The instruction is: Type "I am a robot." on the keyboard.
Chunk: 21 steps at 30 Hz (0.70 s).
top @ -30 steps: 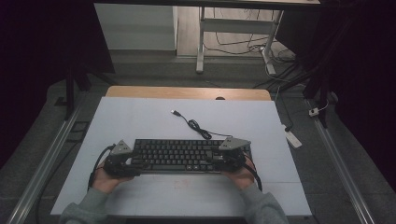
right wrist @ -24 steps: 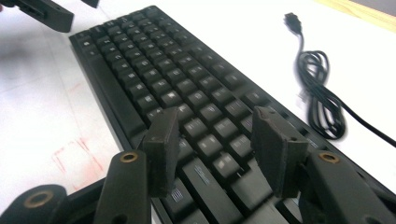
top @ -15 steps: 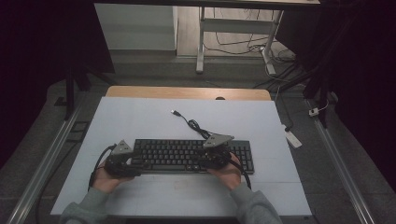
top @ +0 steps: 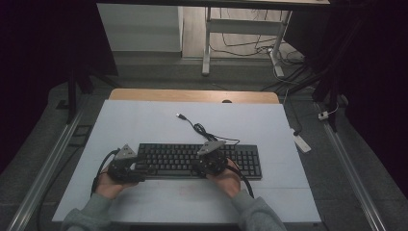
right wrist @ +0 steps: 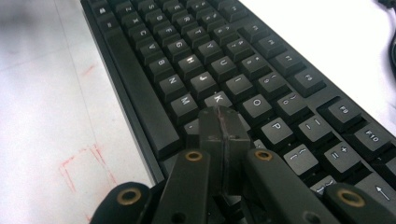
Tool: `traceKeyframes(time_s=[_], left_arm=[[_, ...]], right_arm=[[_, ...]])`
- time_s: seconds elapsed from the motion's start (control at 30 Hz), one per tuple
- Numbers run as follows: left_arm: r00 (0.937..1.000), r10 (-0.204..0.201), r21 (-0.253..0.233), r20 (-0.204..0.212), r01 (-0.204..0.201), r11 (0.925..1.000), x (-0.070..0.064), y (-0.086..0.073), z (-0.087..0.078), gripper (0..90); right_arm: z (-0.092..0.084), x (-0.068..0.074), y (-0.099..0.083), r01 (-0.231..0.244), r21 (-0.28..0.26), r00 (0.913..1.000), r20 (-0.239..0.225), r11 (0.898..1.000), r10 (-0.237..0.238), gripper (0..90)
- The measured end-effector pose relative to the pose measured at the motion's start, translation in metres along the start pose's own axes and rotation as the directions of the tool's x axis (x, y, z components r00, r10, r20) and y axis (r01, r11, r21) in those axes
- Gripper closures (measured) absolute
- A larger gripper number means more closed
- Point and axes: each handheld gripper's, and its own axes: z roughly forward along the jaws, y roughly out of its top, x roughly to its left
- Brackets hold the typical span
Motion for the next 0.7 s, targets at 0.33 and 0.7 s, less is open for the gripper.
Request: traceKeyframes(time_s=[0.33,0.7], left_arm=[[1.0,0.004,0.005,-0.002,-0.004,1.0,0.0,0.0,0.001,32.5],[1.0,0.005,0.002,-0.007,-0.005,1.0,0.0,0.0,0.001,32.5]], right_arm=[[0.003,0.001,-0.003,0.004,0.024,0.9999,0.016,1.0,-0.004,89.9],[-0.013,-0.003,-0.004,0.003,-0.071,0.999,0.046,0.997,0.0,84.8]])
